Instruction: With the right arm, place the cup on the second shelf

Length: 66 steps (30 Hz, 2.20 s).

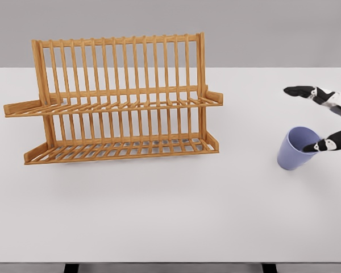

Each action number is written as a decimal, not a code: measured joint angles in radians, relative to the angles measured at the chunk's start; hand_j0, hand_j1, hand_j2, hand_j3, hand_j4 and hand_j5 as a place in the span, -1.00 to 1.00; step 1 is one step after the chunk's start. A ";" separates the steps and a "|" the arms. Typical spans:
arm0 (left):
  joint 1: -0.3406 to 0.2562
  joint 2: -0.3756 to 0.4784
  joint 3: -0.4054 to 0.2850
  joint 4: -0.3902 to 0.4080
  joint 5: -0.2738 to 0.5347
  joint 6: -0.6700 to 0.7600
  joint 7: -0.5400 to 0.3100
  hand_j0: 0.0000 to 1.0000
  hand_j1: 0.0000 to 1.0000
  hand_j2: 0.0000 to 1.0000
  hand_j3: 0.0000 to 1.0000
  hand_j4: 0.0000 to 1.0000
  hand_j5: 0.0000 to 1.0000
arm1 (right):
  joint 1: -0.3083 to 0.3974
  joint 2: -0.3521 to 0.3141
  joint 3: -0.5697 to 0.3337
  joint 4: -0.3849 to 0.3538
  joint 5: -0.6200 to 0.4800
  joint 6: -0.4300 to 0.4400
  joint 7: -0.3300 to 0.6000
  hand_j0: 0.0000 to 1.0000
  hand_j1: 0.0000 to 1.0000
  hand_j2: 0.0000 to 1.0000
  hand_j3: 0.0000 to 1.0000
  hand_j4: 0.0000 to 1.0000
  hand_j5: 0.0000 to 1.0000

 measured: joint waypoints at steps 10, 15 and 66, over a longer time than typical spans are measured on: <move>0.000 0.000 0.000 0.000 0.000 0.000 0.000 1.00 1.00 1.00 1.00 1.00 1.00 | 0.071 0.046 -0.001 0.077 -0.081 0.000 0.008 1.00 1.00 1.00 1.00 1.00 1.00; 0.000 0.000 0.000 0.000 0.000 0.000 0.000 1.00 1.00 1.00 1.00 1.00 1.00 | 0.104 0.061 -0.002 0.114 -0.105 0.001 0.009 1.00 1.00 1.00 1.00 1.00 1.00; 0.000 0.000 0.000 0.000 0.000 0.000 0.000 1.00 1.00 1.00 1.00 1.00 1.00 | 0.156 0.236 -0.023 0.409 -0.161 0.002 0.008 1.00 1.00 1.00 1.00 1.00 1.00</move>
